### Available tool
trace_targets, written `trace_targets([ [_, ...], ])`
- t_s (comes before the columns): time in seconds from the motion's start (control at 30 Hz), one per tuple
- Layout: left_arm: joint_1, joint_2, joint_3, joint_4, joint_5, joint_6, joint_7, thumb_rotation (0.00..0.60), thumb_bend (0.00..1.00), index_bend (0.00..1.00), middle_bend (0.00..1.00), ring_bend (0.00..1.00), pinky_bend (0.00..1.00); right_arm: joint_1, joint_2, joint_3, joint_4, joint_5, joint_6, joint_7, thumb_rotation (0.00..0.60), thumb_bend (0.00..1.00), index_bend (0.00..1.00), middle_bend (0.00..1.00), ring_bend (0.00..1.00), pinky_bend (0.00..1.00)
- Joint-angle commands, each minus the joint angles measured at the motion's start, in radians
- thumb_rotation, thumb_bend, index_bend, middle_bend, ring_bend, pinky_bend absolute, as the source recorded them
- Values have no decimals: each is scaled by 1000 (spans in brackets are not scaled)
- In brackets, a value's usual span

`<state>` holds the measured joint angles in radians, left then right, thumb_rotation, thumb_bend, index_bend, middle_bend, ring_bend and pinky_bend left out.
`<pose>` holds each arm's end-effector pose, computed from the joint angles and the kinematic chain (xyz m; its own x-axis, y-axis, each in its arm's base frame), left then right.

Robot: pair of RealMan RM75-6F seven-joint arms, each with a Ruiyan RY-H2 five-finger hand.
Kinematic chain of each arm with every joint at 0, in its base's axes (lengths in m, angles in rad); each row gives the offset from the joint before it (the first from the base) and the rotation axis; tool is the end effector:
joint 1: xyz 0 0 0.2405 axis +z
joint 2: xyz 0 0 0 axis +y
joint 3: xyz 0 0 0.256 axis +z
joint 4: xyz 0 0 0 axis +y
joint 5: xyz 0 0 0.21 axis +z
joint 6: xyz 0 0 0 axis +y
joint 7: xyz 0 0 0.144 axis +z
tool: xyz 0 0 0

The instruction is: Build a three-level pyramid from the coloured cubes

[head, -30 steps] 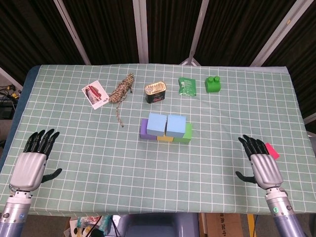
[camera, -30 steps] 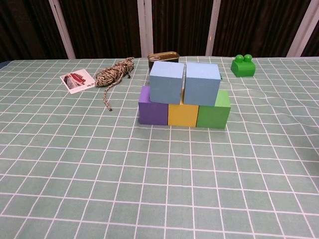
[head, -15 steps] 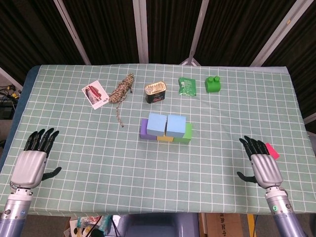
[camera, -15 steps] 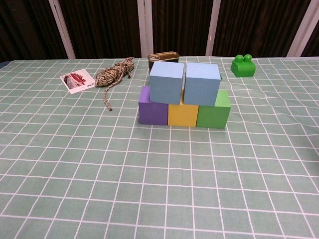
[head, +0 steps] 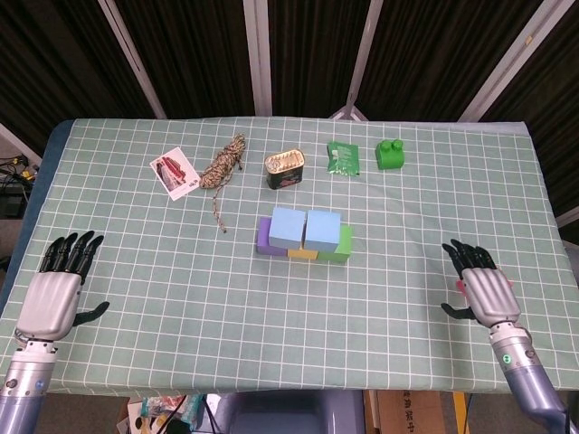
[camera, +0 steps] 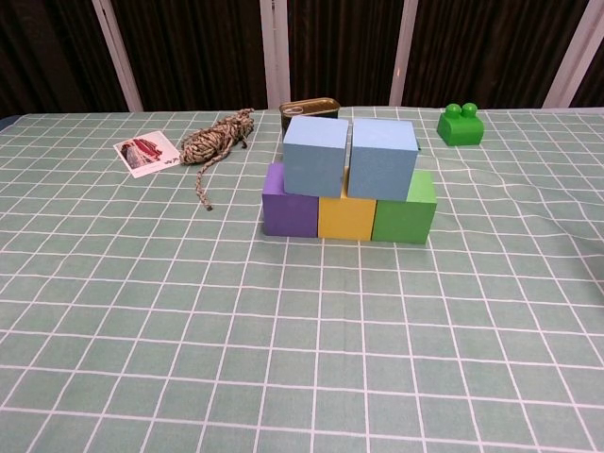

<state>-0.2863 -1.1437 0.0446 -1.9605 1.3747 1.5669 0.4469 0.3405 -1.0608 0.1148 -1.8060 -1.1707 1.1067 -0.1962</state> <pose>-0.2231 0.2032 0.1316 0.4733 -0.0018 0.8809 0.8780 -0.0802 -0.4720 -0.2692 -0.2542 0.1284 0.3814 -0.2671 0.8849 -0.9198 -0.0139 0.3923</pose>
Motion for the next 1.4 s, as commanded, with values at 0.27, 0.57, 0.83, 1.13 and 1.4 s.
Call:
trace_targets([
  [0.27,16,3,-19,-7,9,-19,3,600,90,0,31,6,49,52,-44,66,112,249,-50,-54,600,226,0,0,0,0],
  [0.57,27,4,-33,-11,22,-38,1,600,89,0,31,7,50,70,-76,50,177,339,-96,-74,600,225,0,0,0,0],
  [0.83,37,3,-40,-15,32,-51,5,600,89,0,31,7,49,74,-91,43,201,385,-111,-77,600,225,0,0,0,0],
  [1.13,47,7,-49,-19,40,-66,-2,600,89,0,31,7,49,83,-89,35,198,429,-111,-103,600,225,0,16,0,0],
  [1.4,54,12,-54,-24,48,-74,-8,600,89,0,31,6,49,88,-110,33,217,464,-76,-139,600,225,0,179,47,0],
])
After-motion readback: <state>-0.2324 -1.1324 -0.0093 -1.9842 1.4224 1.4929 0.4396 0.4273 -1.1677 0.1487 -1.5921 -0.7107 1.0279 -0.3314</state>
